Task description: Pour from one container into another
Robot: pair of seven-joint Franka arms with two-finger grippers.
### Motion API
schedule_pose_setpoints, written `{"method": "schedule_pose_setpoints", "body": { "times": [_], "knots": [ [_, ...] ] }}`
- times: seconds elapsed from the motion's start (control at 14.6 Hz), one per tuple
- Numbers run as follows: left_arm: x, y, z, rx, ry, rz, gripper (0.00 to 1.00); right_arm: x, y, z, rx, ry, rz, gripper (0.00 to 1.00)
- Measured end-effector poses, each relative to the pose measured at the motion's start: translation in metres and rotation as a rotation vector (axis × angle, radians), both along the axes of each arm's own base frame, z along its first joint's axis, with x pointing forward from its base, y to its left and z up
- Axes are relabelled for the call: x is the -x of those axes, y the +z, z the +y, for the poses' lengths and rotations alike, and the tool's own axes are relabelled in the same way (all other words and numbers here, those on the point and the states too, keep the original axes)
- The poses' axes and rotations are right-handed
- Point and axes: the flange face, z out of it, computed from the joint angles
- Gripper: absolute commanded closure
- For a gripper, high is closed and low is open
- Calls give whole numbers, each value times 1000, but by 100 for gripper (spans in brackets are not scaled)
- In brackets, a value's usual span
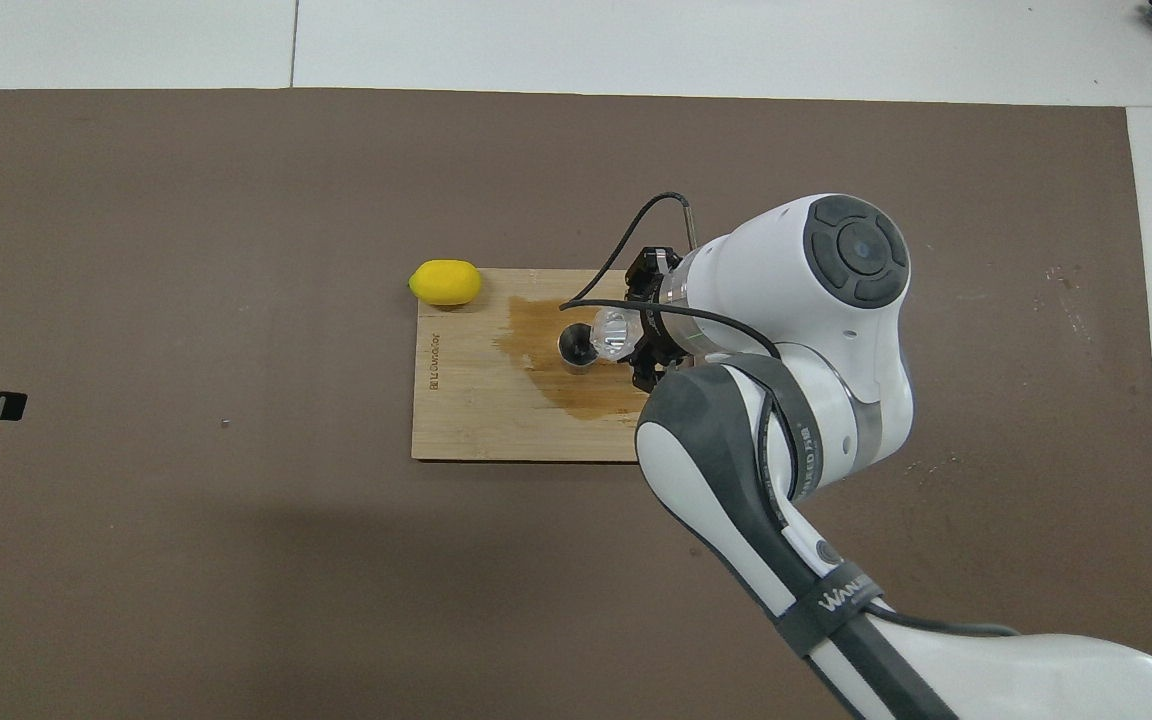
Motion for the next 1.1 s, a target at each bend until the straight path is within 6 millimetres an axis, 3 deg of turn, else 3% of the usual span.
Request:
{"method": "schedule_pose_setpoints", "body": {
  "times": [0.48, 1.1],
  "knots": [
    [-7, 13, -22, -10, -36, -58, 0, 4, -1, 8, 59, 1, -18, 100],
    [-9, 16, -15, -5, 71, -74, 0, 7, 2, 17, 83, -11, -31, 100]
  ]
}}
